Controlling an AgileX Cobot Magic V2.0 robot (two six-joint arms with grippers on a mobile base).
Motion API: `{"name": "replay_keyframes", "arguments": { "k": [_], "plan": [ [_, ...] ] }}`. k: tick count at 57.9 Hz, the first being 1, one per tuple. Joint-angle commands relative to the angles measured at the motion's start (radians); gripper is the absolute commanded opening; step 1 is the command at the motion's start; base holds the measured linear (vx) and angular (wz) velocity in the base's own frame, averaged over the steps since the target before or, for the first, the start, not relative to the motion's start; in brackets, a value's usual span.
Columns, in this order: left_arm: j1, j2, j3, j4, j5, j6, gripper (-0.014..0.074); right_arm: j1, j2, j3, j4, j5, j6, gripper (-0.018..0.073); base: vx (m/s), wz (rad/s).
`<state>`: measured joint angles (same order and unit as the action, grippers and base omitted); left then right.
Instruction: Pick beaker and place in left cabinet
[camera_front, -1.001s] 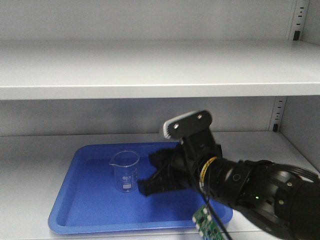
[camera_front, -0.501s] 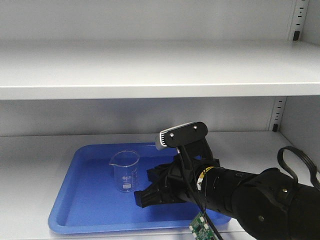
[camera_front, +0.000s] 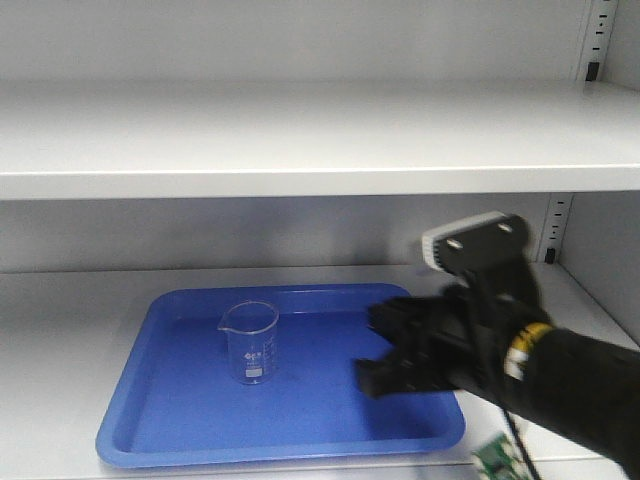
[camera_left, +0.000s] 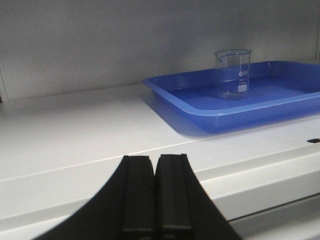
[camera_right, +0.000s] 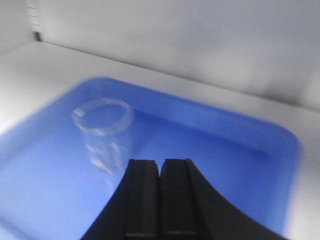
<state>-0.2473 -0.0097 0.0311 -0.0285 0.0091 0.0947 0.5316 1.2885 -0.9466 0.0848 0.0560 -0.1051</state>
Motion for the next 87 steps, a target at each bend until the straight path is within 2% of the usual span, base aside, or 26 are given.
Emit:
{"name": "replay_keyframes", "arguments": {
  "k": [1,8,20,36,43,51,58,62,72,87],
  "plan": [
    [-0.006,-0.018,0.016,-0.008,-0.085,-0.003,0.0001,-0.060,-0.121,0.064,0.010,-0.109,0.020,-0.0006,0.00,0.00],
    [-0.006,-0.018,0.016,-0.008,-0.085,-0.003,0.0001,-0.162,-0.281,0.232,0.015,-0.184,0.048,-0.0006,0.00,0.00],
    [-0.006,-0.018,0.016,-0.008,-0.085,-0.003,0.0001,-0.262,-0.544,0.519,-0.015,-0.309,0.044,-0.0006,0.00,0.00],
    [-0.006,-0.018,0.016,-0.008,-0.085,-0.003,0.0001,-0.417,-0.893,0.764,-0.015,-0.228,0.044,-0.0006,0.00,0.00],
    [-0.006,-0.018,0.016,-0.008,-0.085,-0.003,0.0001,-0.457,-1.032,0.837,-0.018,-0.183,0.044,-0.0006,0.00,0.00],
    [-0.006,-0.018,0.016,-0.008,-0.085,-0.003,0.0001,-0.471,-1.200,0.898,-0.104,-0.123,0.045,-0.0006,0.00,0.00],
    [-0.006,-0.018,0.016,-0.008,-0.085,-0.003,0.0001,-0.471,-1.317,0.960,-0.118,-0.113,0.050,-0.0006,0.00,0.00],
    [-0.006,-0.019,0.016,-0.008,-0.083,-0.003,0.0001,-0.470,-1.313,0.986,-0.116,-0.135,0.050,-0.0006,0.00,0.00],
    [-0.006,-0.019,0.016,-0.008,-0.084,-0.003,0.0001,-0.470,-1.310,0.983,-0.116,-0.038,0.050,-0.0006,0.00,0.00],
    [-0.006,-0.019,0.016,-0.008,-0.084,-0.003,0.0001,-0.470,-1.315,0.983,-0.117,-0.032,0.048,-0.0006,0.00,0.00]
  ]
}}
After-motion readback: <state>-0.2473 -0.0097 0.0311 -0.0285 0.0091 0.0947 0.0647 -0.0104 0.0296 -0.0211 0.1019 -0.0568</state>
